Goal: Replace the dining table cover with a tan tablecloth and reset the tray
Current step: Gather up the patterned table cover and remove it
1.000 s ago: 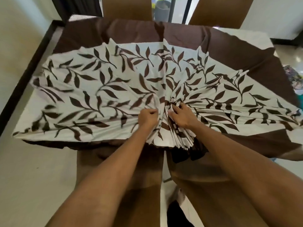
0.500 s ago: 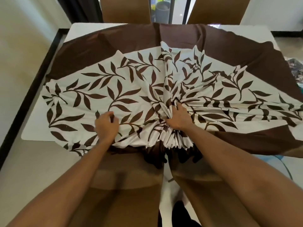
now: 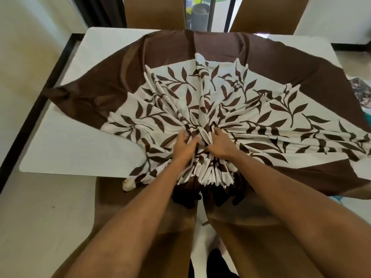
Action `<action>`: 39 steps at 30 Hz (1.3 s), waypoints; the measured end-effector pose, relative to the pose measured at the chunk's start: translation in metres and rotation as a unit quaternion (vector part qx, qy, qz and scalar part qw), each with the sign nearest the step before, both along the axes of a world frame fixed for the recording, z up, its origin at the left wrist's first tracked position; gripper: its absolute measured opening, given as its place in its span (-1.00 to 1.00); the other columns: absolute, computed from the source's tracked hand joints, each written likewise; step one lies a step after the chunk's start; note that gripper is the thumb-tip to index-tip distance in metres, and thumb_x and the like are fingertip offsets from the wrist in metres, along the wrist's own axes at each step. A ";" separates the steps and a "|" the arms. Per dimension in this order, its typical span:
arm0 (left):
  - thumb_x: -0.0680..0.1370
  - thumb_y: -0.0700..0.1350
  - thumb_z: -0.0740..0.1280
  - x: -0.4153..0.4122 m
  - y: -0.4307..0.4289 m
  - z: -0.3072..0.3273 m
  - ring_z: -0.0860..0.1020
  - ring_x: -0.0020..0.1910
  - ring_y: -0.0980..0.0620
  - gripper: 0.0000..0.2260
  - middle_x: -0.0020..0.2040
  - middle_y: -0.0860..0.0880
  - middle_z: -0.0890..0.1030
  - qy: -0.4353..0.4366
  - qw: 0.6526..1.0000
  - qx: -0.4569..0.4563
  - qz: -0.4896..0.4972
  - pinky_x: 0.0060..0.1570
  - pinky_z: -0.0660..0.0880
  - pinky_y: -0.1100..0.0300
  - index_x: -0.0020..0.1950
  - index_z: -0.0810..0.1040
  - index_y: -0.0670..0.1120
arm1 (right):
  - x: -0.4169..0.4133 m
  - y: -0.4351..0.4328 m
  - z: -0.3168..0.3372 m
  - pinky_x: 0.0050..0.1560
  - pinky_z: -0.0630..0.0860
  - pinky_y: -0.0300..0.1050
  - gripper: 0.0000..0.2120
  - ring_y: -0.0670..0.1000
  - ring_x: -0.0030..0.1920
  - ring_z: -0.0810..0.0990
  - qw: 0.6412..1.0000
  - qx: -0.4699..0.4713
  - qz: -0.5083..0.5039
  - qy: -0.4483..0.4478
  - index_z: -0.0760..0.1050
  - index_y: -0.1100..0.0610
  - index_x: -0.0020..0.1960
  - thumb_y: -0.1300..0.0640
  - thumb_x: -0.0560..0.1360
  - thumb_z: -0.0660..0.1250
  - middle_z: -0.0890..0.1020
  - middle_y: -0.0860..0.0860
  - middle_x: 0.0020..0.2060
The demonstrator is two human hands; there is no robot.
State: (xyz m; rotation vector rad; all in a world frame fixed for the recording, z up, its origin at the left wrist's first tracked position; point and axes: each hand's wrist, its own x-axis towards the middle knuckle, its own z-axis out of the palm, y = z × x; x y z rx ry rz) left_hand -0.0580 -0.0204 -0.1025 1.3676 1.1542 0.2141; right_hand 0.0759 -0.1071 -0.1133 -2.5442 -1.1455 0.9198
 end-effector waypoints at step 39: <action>0.56 -0.13 0.39 0.002 0.098 0.015 0.66 -0.11 0.03 -0.77 -0.08 -0.01 0.68 -0.042 0.988 0.079 0.122 -0.20 0.58 0.20 0.21 0.58 -0.07 | 0.102 0.024 -0.015 0.55 -0.16 0.31 0.28 0.23 0.61 -0.21 0.973 0.108 -0.202 0.023 -0.14 -0.18 0.62 -0.75 0.08 0.14 -0.05 0.17 0.63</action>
